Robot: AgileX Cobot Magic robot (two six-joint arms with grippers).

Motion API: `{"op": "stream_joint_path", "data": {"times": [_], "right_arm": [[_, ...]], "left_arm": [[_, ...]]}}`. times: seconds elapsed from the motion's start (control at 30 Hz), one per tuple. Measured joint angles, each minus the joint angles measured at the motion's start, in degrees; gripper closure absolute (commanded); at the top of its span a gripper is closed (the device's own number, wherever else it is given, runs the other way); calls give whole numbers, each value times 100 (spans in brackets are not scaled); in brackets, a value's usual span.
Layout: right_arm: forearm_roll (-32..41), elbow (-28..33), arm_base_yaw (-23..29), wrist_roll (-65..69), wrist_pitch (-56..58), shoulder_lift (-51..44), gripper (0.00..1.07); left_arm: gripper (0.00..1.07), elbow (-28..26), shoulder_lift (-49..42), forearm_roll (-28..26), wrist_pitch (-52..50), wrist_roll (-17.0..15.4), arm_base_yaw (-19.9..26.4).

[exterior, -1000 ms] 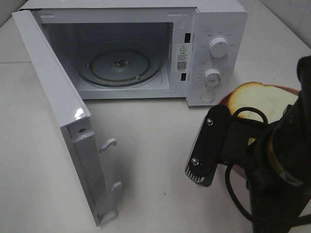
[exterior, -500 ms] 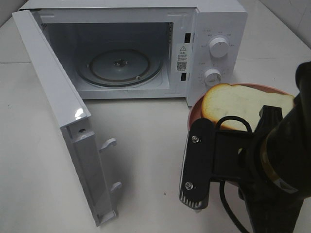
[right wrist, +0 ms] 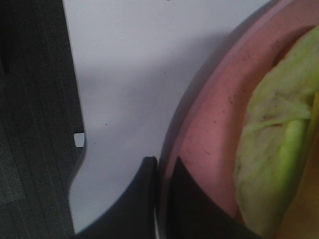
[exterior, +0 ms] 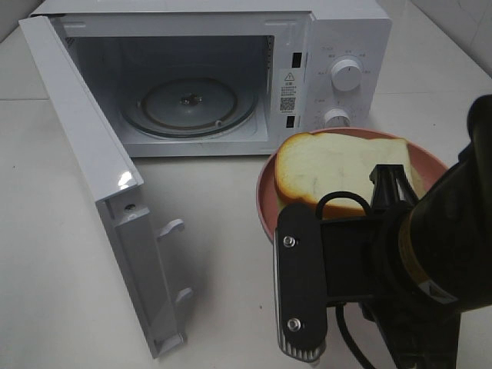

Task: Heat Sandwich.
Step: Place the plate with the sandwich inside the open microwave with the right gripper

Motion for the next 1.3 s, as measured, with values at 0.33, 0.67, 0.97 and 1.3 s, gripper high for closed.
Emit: {"op": "stream_joint_path", "data": {"times": [0.33, 0.67, 0.97, 1.3], "right_arm": [[-69, 17, 0, -195, -281, 0, 107], [-29, 46, -321, -1054, -395, 0, 107], [-34, 46, -762, -2034, -567, 0, 107], [372, 46, -1203, -3340, -1089, 0, 107]], "left_arm": [[7, 0, 0, 0, 0, 0, 0], [7, 0, 0, 0, 0, 0, 0], [7, 0, 0, 0, 0, 0, 0], [7, 0, 0, 0, 0, 0, 0]]}}
